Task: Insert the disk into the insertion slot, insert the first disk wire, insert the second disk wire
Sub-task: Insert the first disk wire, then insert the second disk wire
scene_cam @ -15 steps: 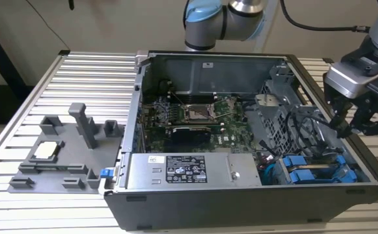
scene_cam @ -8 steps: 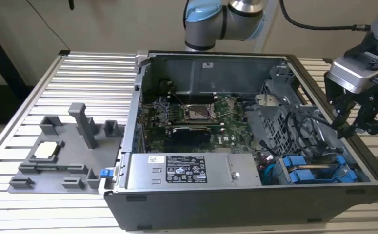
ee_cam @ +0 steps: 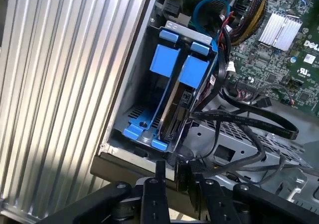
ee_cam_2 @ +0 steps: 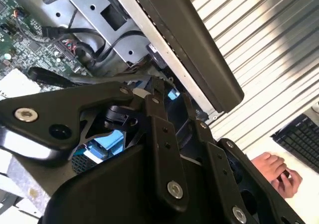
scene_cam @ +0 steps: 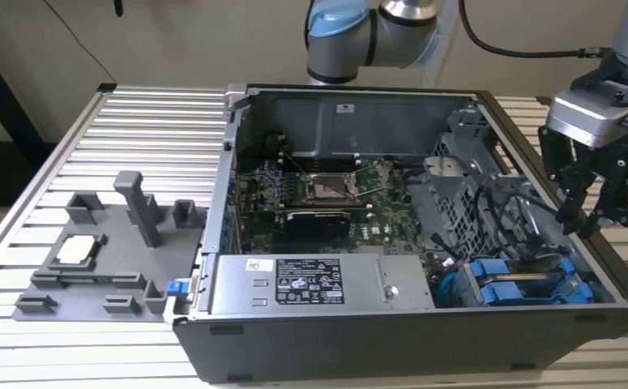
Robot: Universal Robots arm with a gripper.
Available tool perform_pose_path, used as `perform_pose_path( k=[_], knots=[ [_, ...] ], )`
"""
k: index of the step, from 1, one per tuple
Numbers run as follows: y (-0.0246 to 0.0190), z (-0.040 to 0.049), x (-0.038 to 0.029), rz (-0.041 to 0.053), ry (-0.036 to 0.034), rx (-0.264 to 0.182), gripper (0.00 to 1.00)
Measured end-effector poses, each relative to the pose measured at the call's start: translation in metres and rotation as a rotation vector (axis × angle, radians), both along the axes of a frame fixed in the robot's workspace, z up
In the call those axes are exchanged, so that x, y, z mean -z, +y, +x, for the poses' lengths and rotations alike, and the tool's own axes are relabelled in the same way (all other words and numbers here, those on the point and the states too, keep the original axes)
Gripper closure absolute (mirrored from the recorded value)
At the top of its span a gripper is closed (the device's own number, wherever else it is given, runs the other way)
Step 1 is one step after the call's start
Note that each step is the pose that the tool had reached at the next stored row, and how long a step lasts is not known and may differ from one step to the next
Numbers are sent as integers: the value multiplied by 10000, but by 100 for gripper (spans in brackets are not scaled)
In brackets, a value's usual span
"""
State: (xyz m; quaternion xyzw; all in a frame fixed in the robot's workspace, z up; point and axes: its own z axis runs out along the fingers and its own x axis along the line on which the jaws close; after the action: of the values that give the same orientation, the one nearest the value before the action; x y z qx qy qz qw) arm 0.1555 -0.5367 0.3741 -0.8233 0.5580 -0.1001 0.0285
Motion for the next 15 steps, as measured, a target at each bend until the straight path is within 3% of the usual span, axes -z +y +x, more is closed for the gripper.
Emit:
perform_pose_path(
  k=[3, 5, 10, 15],
  knots=[
    [43, -3, 0, -155, 0, 1, 70],
    [58, -3, 0, -269, 0, 0, 81],
    [58, -4, 10, -280, 12, 105, 81],
    [56, -8, 10, -251, 126, 499, 81]
  ],
)
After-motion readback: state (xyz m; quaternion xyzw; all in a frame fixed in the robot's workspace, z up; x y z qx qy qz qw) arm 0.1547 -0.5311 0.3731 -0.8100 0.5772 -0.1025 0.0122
